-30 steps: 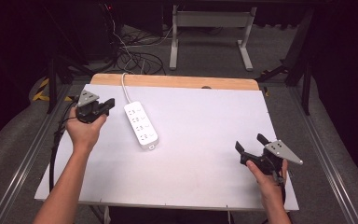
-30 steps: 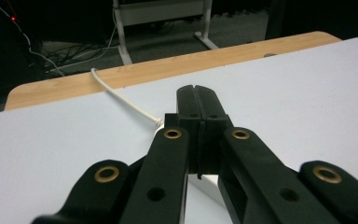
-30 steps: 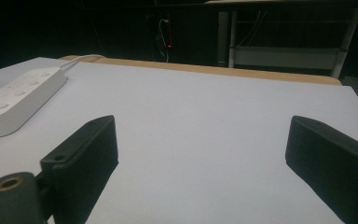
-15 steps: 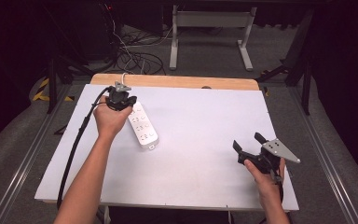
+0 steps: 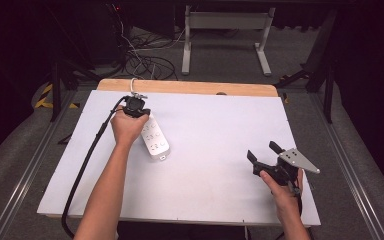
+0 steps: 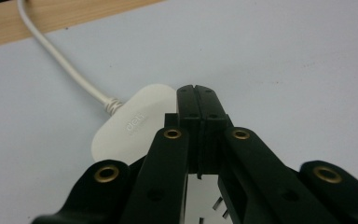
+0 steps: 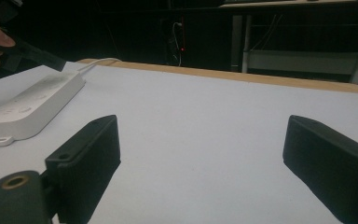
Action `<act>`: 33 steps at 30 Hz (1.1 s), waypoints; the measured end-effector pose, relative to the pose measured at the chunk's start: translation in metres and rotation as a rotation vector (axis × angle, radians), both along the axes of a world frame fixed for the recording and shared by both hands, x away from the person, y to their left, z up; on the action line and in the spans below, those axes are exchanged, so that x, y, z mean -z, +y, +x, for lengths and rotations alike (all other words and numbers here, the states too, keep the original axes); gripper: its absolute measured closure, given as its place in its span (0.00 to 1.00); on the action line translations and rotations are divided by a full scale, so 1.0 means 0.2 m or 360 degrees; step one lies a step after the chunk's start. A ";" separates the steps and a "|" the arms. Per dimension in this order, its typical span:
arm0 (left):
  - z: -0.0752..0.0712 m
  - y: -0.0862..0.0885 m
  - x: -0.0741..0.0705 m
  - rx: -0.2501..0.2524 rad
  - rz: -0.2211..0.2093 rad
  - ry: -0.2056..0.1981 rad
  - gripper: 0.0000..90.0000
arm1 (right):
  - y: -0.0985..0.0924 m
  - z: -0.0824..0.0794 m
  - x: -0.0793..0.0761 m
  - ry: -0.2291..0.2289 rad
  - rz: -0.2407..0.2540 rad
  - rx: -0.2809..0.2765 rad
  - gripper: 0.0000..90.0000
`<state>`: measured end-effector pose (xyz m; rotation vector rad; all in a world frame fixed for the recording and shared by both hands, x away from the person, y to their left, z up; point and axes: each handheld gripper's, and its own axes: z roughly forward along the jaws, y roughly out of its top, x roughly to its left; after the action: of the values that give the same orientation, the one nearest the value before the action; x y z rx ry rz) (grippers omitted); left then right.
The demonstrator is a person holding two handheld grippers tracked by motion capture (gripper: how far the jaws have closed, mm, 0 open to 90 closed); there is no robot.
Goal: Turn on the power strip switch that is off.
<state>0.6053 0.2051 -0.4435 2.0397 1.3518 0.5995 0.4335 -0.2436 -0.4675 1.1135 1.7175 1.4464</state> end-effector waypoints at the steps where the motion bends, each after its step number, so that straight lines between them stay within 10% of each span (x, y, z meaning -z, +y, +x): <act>1: 0.00 0.00 0.00 -0.0002 0.0007 0.0000 1.00 | 0.00 0.00 0.00 -0.0002 0.0003 -0.0002 0.12; 33: 0.00 -0.07 0.07 -0.0013 0.0106 -0.0076 1.00 | -0.02 -0.03 -0.02 -0.0038 0.0045 0.0049 0.09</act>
<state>0.6050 0.1915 -0.4582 2.0602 1.3294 0.7014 0.4280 -0.2482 -0.4626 1.1283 1.6611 1.4636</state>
